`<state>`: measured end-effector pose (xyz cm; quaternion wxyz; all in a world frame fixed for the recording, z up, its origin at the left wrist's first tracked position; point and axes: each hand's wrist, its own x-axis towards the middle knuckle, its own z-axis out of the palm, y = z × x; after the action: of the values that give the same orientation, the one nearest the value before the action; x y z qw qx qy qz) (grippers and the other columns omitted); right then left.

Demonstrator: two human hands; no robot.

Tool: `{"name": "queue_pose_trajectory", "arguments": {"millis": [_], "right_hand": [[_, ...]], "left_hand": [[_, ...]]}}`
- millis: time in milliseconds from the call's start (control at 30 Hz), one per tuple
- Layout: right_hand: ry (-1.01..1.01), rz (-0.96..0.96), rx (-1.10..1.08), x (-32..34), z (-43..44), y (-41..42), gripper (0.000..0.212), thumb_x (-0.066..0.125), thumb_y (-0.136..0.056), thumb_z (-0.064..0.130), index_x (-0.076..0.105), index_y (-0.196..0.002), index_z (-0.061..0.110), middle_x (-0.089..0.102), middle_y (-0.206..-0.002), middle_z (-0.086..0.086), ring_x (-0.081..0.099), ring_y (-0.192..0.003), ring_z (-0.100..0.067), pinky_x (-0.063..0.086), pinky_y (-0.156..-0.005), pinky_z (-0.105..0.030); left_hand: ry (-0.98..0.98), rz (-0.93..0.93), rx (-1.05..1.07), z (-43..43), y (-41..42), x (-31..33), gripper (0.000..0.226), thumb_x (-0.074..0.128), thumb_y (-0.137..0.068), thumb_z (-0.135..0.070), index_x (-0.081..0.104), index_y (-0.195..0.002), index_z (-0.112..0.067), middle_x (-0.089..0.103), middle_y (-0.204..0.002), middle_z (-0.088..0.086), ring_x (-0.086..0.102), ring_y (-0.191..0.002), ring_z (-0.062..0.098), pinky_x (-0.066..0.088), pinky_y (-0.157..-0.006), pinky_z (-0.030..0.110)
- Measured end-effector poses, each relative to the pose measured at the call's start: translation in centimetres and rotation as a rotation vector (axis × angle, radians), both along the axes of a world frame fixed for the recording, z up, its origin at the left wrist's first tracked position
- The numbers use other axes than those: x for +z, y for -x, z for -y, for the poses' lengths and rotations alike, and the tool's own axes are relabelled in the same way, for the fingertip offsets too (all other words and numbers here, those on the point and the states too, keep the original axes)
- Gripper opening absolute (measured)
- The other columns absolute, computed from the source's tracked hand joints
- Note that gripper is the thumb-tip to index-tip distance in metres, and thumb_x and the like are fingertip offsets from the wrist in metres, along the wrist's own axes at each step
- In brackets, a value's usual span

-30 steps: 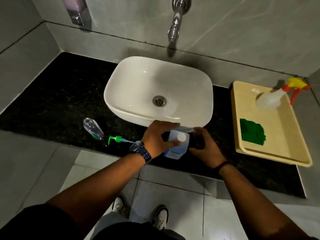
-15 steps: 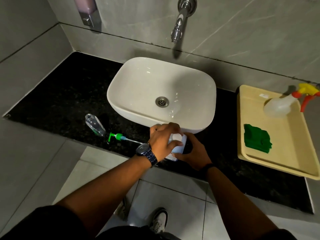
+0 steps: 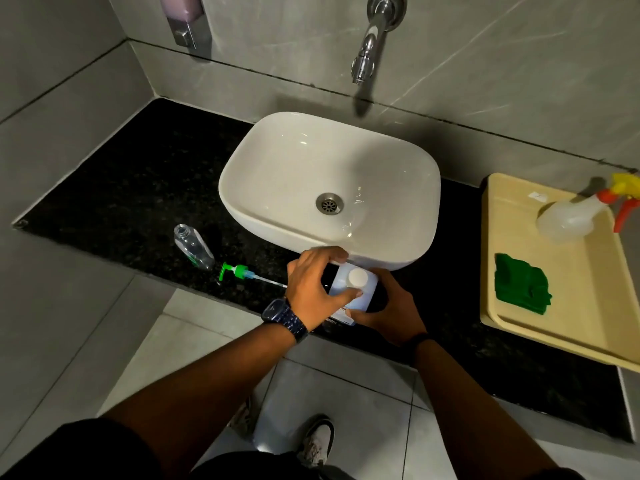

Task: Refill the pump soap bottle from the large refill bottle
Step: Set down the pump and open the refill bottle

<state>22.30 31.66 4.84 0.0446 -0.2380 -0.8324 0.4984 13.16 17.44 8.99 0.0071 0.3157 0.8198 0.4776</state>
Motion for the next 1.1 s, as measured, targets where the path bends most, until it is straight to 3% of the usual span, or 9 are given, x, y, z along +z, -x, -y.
{"name": "queue_pose_trajectory", "arguments": {"millis": [67, 133, 233, 433, 567, 767, 900, 1033, 1100], "right_hand": [[0.000, 0.001, 0.003, -0.1, 0.1, 0.1, 0.062, 0.075, -0.050, 0.051, 0.045, -0.103, 0.056, 0.056, -0.104, 0.027, 0.052, -0.103, 0.013, 0.039, -0.078, -0.001], [-0.038, 0.001, -0.006, 0.2, 0.1, 0.2, 0.067, 0.079, -0.049, 0.045, 0.042, -0.102, 0.063, 0.055, -0.102, 0.032, 0.048, -0.098, 0.023, 0.036, -0.073, 0.005], [-0.024, -0.014, 0.012, 0.3, 0.0, 0.0, 0.069, 0.080, -0.051, 0.040, 0.043, -0.104, 0.063, 0.056, -0.106, 0.030, 0.049, -0.103, 0.018, 0.038, -0.077, 0.002], [0.030, -0.041, -0.012, 0.2, 0.2, 0.0, 0.061, 0.078, -0.049, 0.045, 0.049, -0.100, 0.060, 0.061, -0.104, 0.025, 0.056, -0.103, 0.006, 0.045, -0.082, -0.009], [0.021, -0.042, 0.007, 0.0, 0.2, -0.1, 0.067, 0.080, -0.047, 0.048, 0.048, -0.105, 0.061, 0.058, -0.105, 0.034, 0.051, -0.106, 0.012, 0.041, -0.080, -0.002], [-0.050, -0.008, 0.044, 0.4, 0.2, 0.0, 0.057, 0.076, -0.052, 0.051, 0.047, -0.102, 0.051, 0.060, -0.099, 0.024, 0.058, -0.101, 0.003, 0.044, -0.081, -0.009], [-0.047, -0.012, 0.028, 0.5, 0.0, 0.0, 0.068, 0.084, -0.054, 0.037, 0.043, -0.102, 0.063, 0.055, -0.100, 0.032, 0.048, -0.096, 0.024, 0.038, -0.071, 0.004], [-0.023, -0.010, 0.028, 0.6, 0.0, 0.0, 0.065, 0.084, -0.054, 0.037, 0.047, -0.105, 0.056, 0.060, -0.105, 0.022, 0.051, -0.102, 0.014, 0.043, -0.074, -0.003], [0.004, -0.029, 0.019, 0.5, 0.0, 0.0, 0.063, 0.084, -0.054, 0.035, 0.050, -0.103, 0.055, 0.061, -0.106, 0.022, 0.053, -0.101, 0.013, 0.044, -0.074, -0.003]], "left_hand": [[0.000, 0.010, -0.040, -0.6, 0.1, 0.3, 0.055, 0.086, -0.058, -0.030, 0.063, -0.106, -0.018, 0.065, -0.109, -0.009, 0.057, -0.106, 0.014, 0.035, -0.092, 0.027], [-0.014, 0.039, -0.110, -1.2, 0.1, 0.7, 0.054, 0.085, -0.062, -0.026, 0.065, -0.111, -0.017, 0.067, -0.112, -0.004, 0.060, -0.108, 0.017, 0.040, -0.099, 0.038], [-0.045, 0.075, -0.172, -1.7, -0.2, 1.2, 0.051, 0.085, -0.063, -0.022, 0.067, -0.110, -0.016, 0.070, -0.108, -0.002, 0.062, -0.103, 0.020, 0.045, -0.092, 0.050], [0.038, 0.012, -0.020, -0.3, 0.1, 1.0, 0.057, 0.087, -0.053, -0.042, 0.067, -0.104, -0.025, 0.061, -0.081, -0.013, 0.056, -0.095, 0.014, 0.036, -0.079, 0.035], [0.141, -0.016, -0.017, -0.6, 0.4, 0.8, 0.039, 0.083, -0.058, -0.046, 0.071, -0.091, -0.028, 0.062, -0.088, -0.008, 0.054, -0.096, 0.016, 0.023, -0.073, 0.027], [0.101, -0.052, -0.028, -1.0, 0.6, 1.7, 0.029, 0.084, -0.053, -0.042, 0.070, -0.068, -0.021, 0.066, -0.073, -0.003, 0.060, -0.079, 0.023, 0.045, -0.072, 0.042], [0.138, -0.097, 0.000, -0.8, 0.7, 1.7, 0.034, 0.084, -0.053, -0.048, 0.070, -0.069, -0.022, 0.065, -0.072, -0.004, 0.059, -0.078, 0.020, 0.043, -0.071, 0.034], [0.149, -0.136, 0.057, -0.3, 0.9, 1.5, 0.048, 0.077, -0.049, -0.067, 0.061, -0.059, -0.023, 0.061, -0.070, -0.007, 0.055, -0.074, 0.015, 0.035, -0.067, 0.028], [0.160, -0.142, 0.029, -0.1, 1.0, 1.5, 0.051, 0.076, -0.047, -0.069, 0.062, -0.070, -0.025, 0.062, -0.077, -0.008, 0.054, -0.080, 0.013, 0.032, -0.069, 0.025]]}}
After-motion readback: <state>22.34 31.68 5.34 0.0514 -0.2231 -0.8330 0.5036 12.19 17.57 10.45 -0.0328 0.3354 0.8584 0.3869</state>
